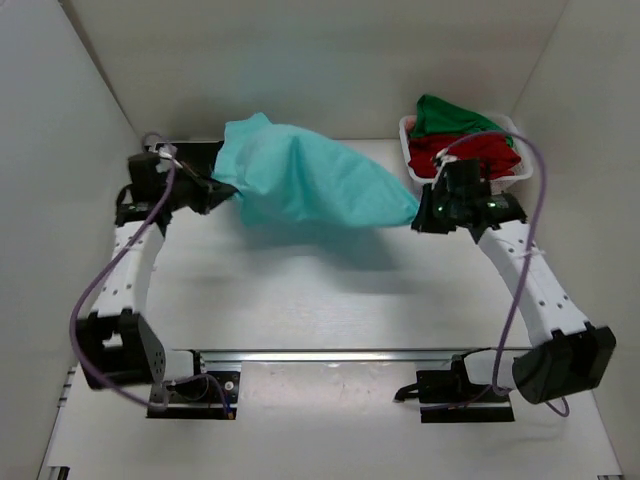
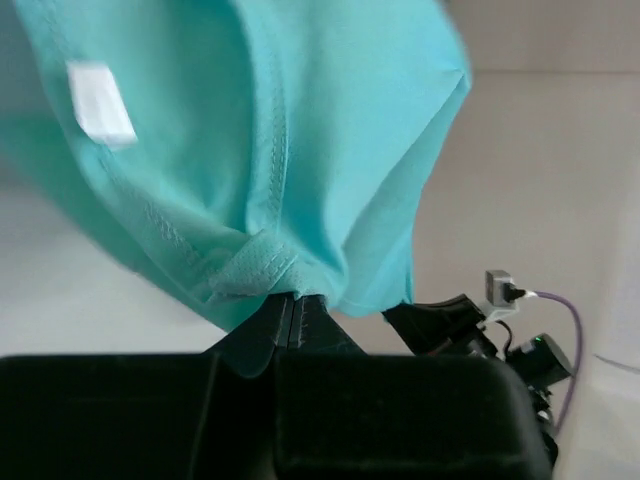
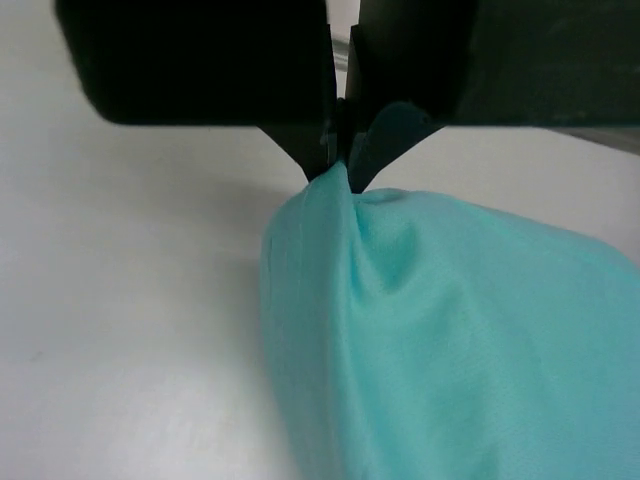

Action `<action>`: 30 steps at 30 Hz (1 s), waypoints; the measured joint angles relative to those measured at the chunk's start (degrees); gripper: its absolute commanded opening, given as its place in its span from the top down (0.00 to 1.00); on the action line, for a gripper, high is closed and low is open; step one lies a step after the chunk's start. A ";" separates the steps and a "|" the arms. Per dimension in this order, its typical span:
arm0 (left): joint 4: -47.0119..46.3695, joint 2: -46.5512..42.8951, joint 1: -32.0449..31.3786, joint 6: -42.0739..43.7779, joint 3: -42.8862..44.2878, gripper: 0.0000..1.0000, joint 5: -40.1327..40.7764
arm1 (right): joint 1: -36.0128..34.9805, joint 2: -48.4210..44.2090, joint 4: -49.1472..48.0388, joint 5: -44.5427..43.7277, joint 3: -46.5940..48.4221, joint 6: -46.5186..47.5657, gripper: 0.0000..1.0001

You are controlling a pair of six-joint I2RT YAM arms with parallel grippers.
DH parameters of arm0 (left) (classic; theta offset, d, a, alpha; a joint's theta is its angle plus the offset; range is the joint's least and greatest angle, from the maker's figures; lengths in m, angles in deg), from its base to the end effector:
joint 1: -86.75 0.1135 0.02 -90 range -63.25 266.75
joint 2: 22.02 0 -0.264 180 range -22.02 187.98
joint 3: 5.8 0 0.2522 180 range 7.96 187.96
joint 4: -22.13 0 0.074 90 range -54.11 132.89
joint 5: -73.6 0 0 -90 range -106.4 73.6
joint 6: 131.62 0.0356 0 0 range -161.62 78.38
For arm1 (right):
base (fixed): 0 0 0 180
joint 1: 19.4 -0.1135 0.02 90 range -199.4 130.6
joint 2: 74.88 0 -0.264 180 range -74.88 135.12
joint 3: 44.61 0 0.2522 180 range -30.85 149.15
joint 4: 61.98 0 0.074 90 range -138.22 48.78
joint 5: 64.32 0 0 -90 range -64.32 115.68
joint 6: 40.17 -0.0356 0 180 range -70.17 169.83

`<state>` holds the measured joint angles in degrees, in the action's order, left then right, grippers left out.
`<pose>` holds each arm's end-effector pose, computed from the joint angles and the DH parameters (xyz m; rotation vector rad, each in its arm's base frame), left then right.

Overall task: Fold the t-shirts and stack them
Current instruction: Flatten out the tshirt

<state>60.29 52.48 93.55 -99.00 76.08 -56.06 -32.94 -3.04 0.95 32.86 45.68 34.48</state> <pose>0.2874 0.0114 0.3484 -0.7786 2.0816 -1.2385 0.2468 0.0640 0.3676 -0.0250 2.3738 0.3925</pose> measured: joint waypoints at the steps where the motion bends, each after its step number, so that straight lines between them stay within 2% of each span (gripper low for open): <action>1: -0.24 2.14 -1.03 1.07 -2.12 0.79 1.22 | -0.07 1.22 -0.98 0.83 -4.17 -0.31 1.00; 2: -0.83 4.92 -1.97 2.47 -4.76 0.71 2.80 | -0.09 2.47 -1.95 1.42 -7.19 -0.55 1.00; 5: -1.57 11.69 -1.51 5.53 -15.34 0.59 5.49 | 0.02 6.10 -2.93 2.99 -16.59 -0.96 1.00; 7: -0.59 12.83 0.42 7.15 -22.05 0.50 7.17 | 0.17 6.67 -2.67 3.48 -21.18 -0.92 1.00; 8: 0.90 12.59 1.16 8.20 -24.17 0.49 8.09 | 0.35 6.54 -2.54 3.69 -22.47 -0.92 1.00; 10: 3.82 11.63 1.33 10.51 -25.38 0.44 10.40 | 1.27 6.16 -3.13 4.28 -24.30 -0.63 0.99; 17: 3.69 2.58 -4.72 15.80 -28.28 0.40 14.25 | 3.67 5.66 -5.25 4.70 -25.29 0.61 0.99; 24: 11.37 3.28 -5.40 19.56 -26.88 0.39 24.37 | 3.45 5.77 -6.10 5.66 -25.16 1.05 1.00; 30: 11.52 2.91 -6.60 21.24 -26.84 0.41 29.27 | 3.52 5.88 -6.49 6.19 -25.14 1.49 1.00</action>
<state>71.81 55.39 86.95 -77.76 49.24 -26.79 -29.42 2.84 -5.54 39.04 20.54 35.96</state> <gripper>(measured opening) 0.602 0.014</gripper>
